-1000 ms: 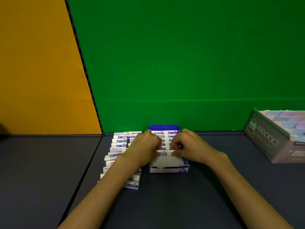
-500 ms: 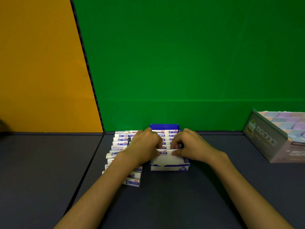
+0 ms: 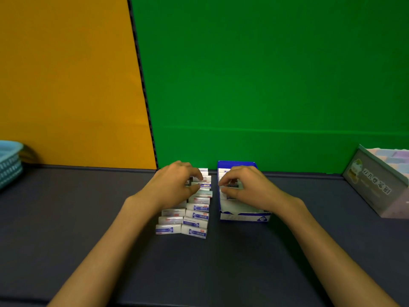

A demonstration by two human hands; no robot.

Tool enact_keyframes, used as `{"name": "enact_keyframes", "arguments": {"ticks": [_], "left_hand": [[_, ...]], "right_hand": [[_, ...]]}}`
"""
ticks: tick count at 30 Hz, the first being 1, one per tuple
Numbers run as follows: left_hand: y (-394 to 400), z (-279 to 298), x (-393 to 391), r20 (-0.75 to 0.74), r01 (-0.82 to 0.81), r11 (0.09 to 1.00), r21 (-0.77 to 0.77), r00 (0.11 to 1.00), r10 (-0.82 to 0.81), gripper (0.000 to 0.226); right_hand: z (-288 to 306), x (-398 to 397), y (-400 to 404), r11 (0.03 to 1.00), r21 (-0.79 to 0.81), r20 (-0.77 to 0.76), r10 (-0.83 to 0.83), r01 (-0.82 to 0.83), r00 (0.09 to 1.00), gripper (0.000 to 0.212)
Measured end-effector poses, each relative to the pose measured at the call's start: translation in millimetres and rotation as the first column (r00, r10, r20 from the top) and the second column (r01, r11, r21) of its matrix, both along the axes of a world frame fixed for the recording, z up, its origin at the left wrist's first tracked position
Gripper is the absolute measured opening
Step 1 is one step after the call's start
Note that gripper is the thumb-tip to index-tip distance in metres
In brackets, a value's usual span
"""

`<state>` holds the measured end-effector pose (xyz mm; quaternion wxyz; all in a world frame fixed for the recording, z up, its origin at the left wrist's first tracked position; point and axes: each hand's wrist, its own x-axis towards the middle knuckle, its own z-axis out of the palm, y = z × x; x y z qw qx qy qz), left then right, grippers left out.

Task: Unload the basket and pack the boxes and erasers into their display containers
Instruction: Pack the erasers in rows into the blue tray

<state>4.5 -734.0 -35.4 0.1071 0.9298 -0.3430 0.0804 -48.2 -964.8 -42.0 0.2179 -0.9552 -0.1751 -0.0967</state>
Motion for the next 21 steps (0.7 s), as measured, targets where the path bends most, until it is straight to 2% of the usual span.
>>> {"name": "enact_keyframes", "arguments": {"ticks": [11,16,21], "left_hand": [[58,-21,-13,-0.091,-0.041,0.999,-0.001,0.995,0.041,0.031],[69,-28,-22,-0.147,-0.005,1.000,-0.018,0.989,0.002,0.022],[70,-30,-22,-0.091,-0.011,0.999,0.035,0.996,0.015,0.023]], "right_hand": [[-10,0,51,0.996,-0.062,0.025,0.058,-0.056,0.998,0.016],[-17,-5,59,0.995,-0.081,0.003,0.052,-0.052,0.999,0.012],[-17,-9,65,0.992,-0.121,-0.003,0.034,-0.034,0.999,0.010]]}}
